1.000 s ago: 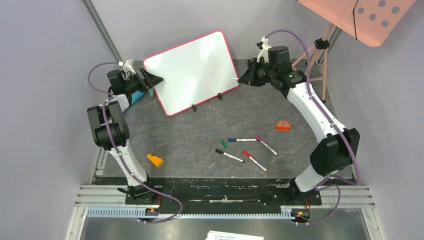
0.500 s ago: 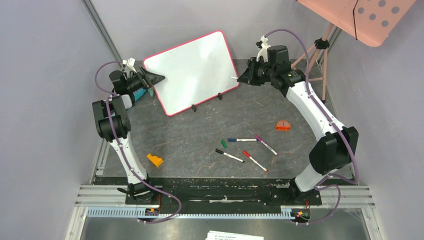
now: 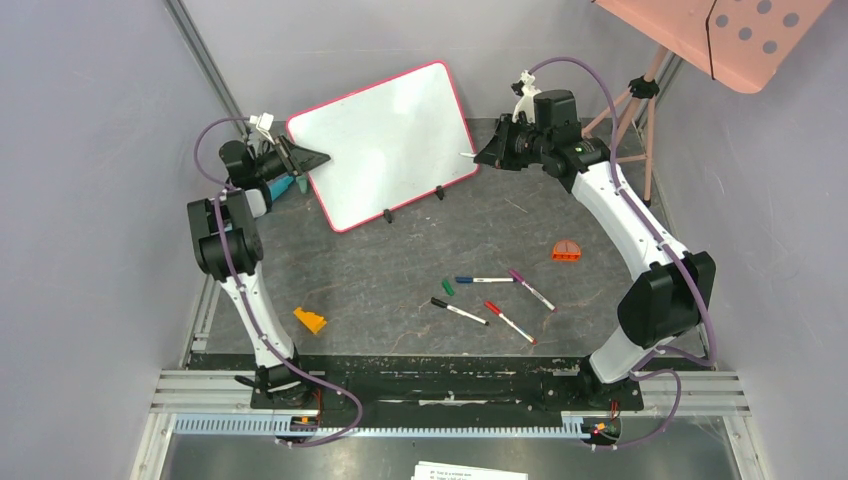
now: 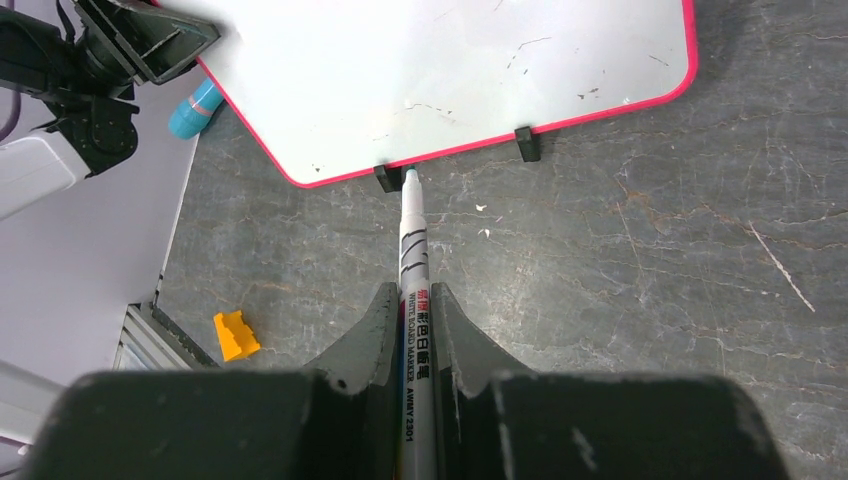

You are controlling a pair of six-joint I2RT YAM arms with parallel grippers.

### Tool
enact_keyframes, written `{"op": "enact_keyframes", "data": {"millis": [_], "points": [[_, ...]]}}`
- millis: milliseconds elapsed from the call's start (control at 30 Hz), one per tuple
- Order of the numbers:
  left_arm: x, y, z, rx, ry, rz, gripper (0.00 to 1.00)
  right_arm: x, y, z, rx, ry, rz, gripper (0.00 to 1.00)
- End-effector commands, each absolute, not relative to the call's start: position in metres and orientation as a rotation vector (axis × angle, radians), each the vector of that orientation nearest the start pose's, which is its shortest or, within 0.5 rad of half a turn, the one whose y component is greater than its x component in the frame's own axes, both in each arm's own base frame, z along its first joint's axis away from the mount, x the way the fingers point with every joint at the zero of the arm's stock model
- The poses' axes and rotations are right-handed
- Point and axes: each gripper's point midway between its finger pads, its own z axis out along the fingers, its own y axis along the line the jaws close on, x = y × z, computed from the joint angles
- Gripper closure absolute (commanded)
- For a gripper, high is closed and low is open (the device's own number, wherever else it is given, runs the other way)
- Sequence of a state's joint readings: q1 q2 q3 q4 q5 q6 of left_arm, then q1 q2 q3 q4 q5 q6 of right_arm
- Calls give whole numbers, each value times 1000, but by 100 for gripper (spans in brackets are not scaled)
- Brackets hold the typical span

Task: Write a sentence on the whiteboard
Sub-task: Move the whiteboard to the center of the board.

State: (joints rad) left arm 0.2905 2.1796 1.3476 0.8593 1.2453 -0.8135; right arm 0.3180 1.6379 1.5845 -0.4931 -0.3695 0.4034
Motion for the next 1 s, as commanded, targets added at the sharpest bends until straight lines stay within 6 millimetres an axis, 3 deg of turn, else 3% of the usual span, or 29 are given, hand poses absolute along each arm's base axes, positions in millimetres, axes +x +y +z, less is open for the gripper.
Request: {"op": "enact_keyframes", "data": {"millis": [0, 200, 367, 967], "points": [[512, -35, 172, 208, 1691, -1427, 66, 421, 226, 292, -162, 2118, 839, 100], [506, -39, 175, 245, 1652, -1553, 98, 420, 227, 294, -161, 2114, 845, 100], [495, -47, 166, 267, 1689, -1592, 98, 420, 229, 297, -163, 2105, 847, 100], [449, -82, 181, 364, 1697, -1598, 98, 412, 227, 305, -182, 2073, 836, 100]]}}
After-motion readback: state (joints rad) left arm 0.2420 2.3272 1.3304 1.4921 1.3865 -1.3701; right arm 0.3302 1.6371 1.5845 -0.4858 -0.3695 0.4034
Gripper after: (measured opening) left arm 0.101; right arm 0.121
